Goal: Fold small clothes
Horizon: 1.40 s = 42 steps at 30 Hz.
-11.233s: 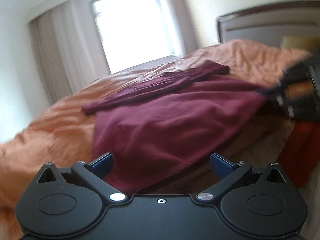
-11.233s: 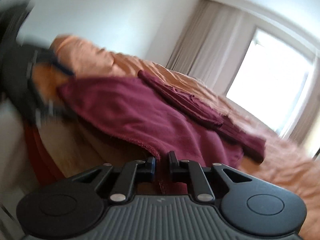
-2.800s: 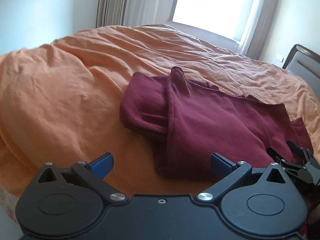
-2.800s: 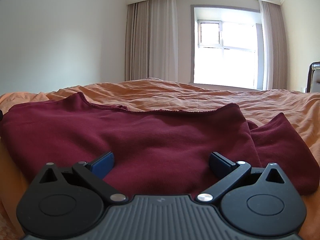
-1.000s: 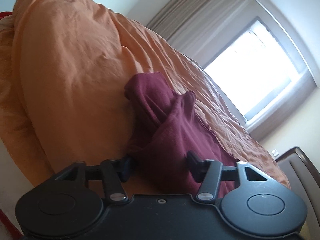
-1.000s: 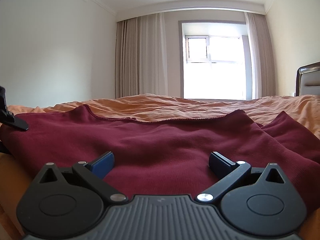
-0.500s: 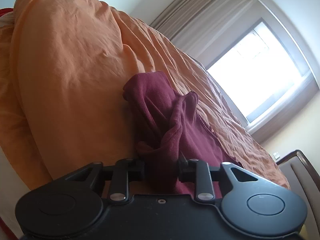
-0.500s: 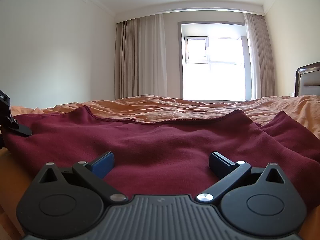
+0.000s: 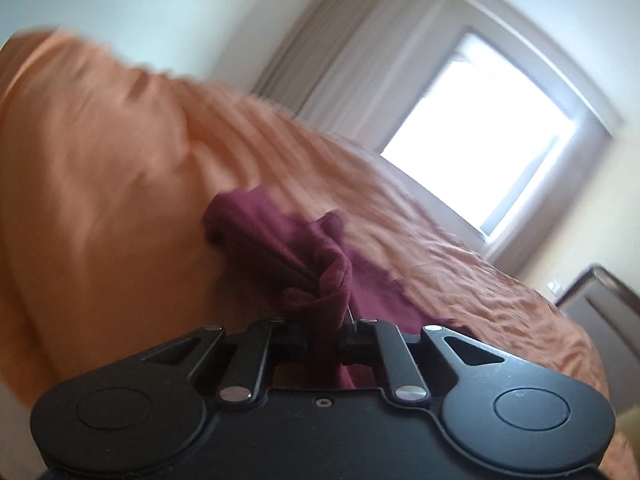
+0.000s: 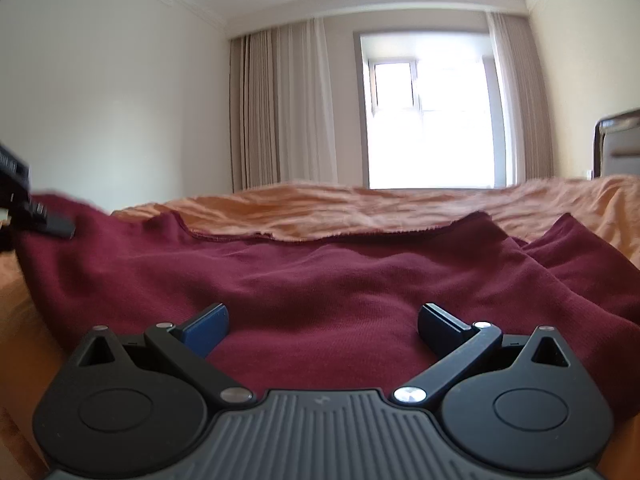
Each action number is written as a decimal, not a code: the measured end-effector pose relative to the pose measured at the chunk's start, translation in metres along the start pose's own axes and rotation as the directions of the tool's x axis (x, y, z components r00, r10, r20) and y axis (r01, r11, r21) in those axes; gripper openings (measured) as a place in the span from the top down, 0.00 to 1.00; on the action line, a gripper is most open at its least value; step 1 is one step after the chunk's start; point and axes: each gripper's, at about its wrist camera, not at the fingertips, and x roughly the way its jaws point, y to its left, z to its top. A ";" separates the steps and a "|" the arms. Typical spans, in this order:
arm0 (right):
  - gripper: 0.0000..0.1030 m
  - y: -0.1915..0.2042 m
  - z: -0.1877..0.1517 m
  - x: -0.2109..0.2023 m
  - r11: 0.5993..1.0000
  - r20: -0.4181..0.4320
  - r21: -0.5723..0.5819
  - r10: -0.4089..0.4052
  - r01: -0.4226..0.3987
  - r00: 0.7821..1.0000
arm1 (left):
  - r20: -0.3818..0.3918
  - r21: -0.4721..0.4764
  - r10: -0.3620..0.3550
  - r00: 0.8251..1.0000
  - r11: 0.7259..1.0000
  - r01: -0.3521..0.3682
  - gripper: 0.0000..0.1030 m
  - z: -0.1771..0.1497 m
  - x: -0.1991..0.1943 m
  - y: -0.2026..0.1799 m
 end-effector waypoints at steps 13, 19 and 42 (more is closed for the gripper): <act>0.00 -0.055 0.028 -0.054 0.996 -0.098 -0.055 -0.079 0.074 0.992 | -0.135 0.367 -0.265 0.955 0.881 0.297 0.89 0.019 0.019 -0.137; 0.00 -0.076 0.015 -0.095 0.981 -0.132 -0.106 -0.176 0.163 0.975 | -0.320 0.465 -0.383 0.867 0.733 0.496 0.89 -0.048 0.027 -0.204; 0.00 -0.104 -0.003 -0.136 0.934 -0.228 -0.028 -0.354 0.357 0.907 | -0.422 0.377 -0.376 0.825 0.755 0.537 0.01 -0.073 -0.008 -0.170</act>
